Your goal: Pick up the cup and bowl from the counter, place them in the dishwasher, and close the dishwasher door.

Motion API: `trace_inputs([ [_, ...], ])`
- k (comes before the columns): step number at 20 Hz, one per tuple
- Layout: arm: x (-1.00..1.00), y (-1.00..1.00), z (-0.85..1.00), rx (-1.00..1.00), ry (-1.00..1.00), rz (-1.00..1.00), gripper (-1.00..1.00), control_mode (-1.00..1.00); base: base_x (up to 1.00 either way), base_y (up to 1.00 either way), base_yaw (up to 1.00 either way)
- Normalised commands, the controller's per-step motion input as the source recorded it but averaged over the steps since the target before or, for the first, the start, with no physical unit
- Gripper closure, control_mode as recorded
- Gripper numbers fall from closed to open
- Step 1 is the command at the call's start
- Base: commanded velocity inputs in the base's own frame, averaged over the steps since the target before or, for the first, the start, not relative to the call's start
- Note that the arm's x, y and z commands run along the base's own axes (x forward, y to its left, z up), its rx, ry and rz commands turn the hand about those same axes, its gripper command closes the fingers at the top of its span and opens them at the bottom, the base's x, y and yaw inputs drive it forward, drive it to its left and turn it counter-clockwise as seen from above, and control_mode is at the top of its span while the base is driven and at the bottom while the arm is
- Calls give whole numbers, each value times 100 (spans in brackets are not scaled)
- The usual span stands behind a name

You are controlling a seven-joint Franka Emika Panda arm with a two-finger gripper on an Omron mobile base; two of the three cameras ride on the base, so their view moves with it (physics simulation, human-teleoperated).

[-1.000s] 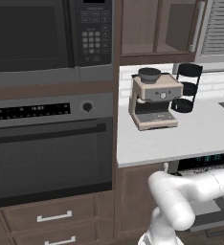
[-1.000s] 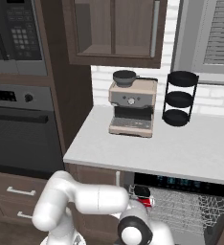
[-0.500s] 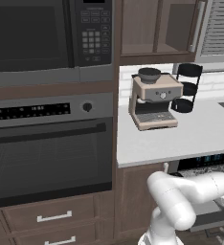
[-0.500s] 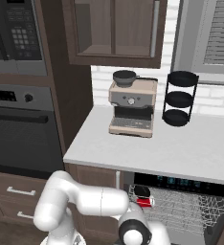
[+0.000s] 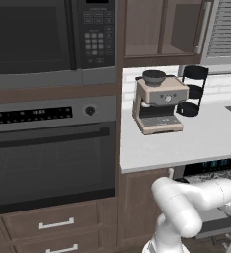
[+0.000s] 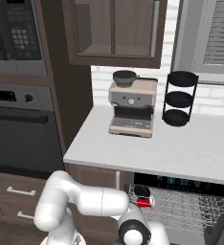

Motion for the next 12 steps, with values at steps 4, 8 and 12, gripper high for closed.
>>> trace_inputs([
  [4, 100, 14, 17, 3, -6, 0, -100, -100, 0, 0, 0],
  [8, 100, 14, 43, 1, -9, 0, -100, -100, 0, 0, 0],
  [12, 100, 9, 55, 0, -9, 0, -100, -100, 0, 0, 0],
])
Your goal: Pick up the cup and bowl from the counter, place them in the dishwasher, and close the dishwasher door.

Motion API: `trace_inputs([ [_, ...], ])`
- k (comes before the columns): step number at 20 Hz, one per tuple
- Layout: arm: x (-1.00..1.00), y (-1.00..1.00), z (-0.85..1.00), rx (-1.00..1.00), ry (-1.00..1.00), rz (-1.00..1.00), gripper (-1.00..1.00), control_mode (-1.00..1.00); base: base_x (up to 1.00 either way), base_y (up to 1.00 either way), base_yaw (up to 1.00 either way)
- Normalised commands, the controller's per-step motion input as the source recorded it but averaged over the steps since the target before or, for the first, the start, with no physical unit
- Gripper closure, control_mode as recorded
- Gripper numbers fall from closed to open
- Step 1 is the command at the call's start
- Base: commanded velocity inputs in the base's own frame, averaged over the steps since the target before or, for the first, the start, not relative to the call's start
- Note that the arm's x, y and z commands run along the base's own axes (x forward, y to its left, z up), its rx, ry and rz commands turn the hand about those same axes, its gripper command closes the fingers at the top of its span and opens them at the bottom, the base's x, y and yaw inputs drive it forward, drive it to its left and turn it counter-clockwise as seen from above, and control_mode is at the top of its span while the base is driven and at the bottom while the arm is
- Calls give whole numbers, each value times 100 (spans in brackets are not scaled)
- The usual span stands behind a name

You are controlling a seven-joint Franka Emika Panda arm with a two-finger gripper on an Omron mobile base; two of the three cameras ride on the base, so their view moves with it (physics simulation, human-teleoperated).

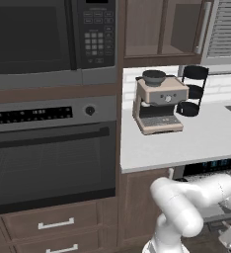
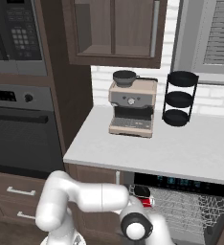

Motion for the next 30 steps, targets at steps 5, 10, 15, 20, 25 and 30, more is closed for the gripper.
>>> trace_inputs([
  [5, 100, 9, 53, 0, -6, 0, -100, -100, 0, 0, 0],
  [10, 100, 6, 43, 0, -3, 0, -100, -100, 0, 0, 0],
  [15, 100, 4, 36, 0, -1, 0, -100, -100, 0, 0, 0],
  [20, 100, 1, 30, 0, 0, 0, -100, -100, 0, 0, 0],
  [25, 100, 0, 16, 0, 0, 0, -100, -100, 0, 0, 0],
  [30, 100, 0, 9, 0, 0, 0, -100, -100, 0, 0, 0],
])
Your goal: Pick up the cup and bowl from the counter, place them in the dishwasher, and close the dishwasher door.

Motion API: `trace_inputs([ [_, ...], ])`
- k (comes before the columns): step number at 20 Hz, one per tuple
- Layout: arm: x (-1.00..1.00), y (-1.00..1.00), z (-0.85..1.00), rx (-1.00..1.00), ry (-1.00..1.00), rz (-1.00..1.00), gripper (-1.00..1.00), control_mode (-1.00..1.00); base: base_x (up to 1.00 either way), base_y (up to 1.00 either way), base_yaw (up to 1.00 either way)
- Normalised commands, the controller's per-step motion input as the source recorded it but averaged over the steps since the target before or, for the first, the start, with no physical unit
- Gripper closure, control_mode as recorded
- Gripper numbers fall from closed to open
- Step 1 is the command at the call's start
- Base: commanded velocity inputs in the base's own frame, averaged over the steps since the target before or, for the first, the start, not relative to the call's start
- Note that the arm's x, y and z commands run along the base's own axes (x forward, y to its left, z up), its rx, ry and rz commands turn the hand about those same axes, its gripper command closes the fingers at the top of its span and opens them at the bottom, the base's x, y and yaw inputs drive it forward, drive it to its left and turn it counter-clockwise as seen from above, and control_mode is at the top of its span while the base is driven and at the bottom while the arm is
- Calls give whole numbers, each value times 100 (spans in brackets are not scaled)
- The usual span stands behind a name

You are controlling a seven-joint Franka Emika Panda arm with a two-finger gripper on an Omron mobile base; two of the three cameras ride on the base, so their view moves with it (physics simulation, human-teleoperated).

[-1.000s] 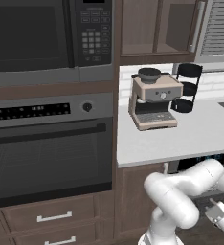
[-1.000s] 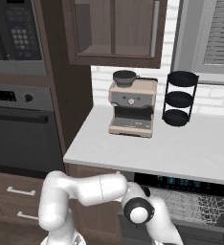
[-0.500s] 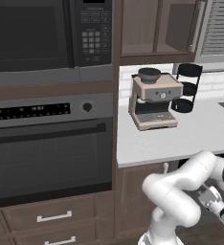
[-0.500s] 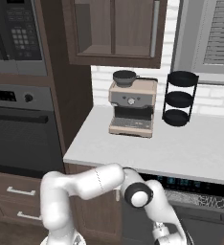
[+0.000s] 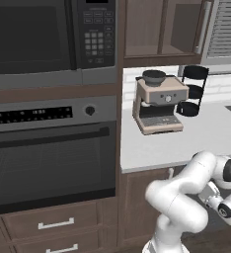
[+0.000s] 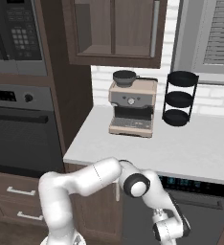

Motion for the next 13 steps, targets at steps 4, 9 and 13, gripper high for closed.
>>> trace_inputs([
  [4, 100, 1, 6, 0, 0, 0, -100, -100, 0, 0, 0],
  [9, 97, 7, 6, 0, 0, 0, -100, -100, 0, 0, 0],
  [13, 89, 10, 7, 0, 0, 0, -100, -100, 0, 0, 0],
])
